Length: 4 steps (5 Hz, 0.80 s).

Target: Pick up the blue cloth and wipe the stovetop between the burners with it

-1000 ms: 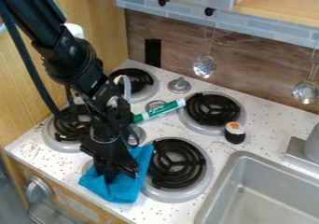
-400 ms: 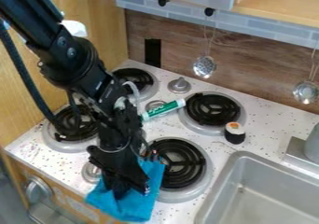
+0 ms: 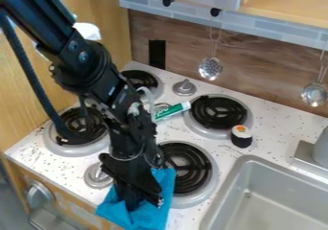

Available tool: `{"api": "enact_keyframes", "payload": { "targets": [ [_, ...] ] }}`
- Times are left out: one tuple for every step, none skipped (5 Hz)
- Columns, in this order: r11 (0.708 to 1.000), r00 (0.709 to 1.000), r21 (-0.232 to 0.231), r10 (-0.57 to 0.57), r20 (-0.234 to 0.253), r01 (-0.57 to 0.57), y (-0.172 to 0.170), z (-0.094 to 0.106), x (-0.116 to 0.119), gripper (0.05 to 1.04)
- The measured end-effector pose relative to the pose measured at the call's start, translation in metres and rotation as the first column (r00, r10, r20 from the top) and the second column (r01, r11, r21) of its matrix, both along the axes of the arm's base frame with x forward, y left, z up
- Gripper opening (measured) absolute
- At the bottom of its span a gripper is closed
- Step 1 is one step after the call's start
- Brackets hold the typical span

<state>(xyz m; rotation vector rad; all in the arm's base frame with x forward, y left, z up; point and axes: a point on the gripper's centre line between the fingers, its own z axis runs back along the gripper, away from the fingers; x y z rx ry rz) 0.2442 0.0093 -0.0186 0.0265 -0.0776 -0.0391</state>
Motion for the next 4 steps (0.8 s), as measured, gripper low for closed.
{"api": "enact_keyframes", "payload": {
  "targets": [
    [0.999,1.000,0.034,0.009,0.006,-0.010,0.009,-0.005,0.011,0.079],
    [0.994,0.996,0.062,0.089,0.024,-0.091,0.035,-0.007,0.030,0.079],
    [0.989,0.991,0.077,0.127,0.039,-0.130,0.049,-0.008,0.046,0.079],
    [0.978,0.979,0.079,0.187,0.076,-0.193,0.066,-0.002,0.068,0.079]
  ]
}}
